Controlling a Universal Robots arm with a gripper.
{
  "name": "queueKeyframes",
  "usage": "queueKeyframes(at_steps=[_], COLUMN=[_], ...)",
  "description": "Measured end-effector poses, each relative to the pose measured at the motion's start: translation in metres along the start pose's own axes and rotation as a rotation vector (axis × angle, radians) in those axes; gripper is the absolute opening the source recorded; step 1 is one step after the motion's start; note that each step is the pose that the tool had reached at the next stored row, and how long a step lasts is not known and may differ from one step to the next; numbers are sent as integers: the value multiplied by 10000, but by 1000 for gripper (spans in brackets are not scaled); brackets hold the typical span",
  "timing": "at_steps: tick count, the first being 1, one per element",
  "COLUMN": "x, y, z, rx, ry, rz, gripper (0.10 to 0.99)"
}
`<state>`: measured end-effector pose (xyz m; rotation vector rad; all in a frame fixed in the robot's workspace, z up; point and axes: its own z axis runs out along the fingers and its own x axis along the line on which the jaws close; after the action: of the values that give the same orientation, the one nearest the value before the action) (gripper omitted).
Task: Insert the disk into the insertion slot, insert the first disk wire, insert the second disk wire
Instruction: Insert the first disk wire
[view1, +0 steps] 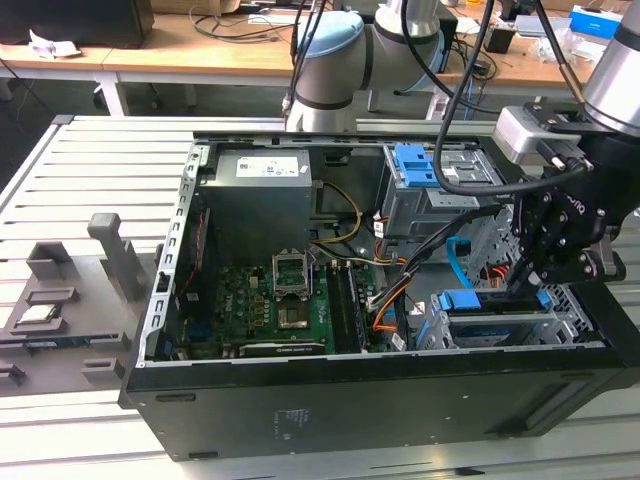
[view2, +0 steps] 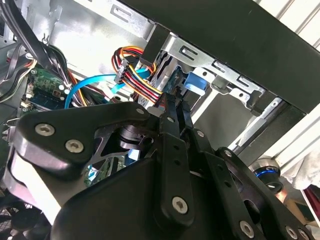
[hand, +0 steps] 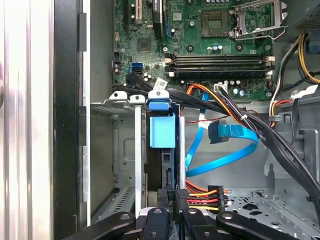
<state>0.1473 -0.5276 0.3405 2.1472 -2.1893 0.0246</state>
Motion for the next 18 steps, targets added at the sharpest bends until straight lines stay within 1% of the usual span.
queueKeyframes(at_steps=[2, 7, 14, 17, 18], x=[-1, -3, -16, -13, -12], y=[-13, -16, -15, -15, -16], z=[3, 18, -9, 7, 27], rx=[0, 1, -1, 0, 0], ry=[6, 7, -5, -5, -4], rz=[1, 0, 8, 8, 8], gripper=[169, 169, 169, 169, 169])
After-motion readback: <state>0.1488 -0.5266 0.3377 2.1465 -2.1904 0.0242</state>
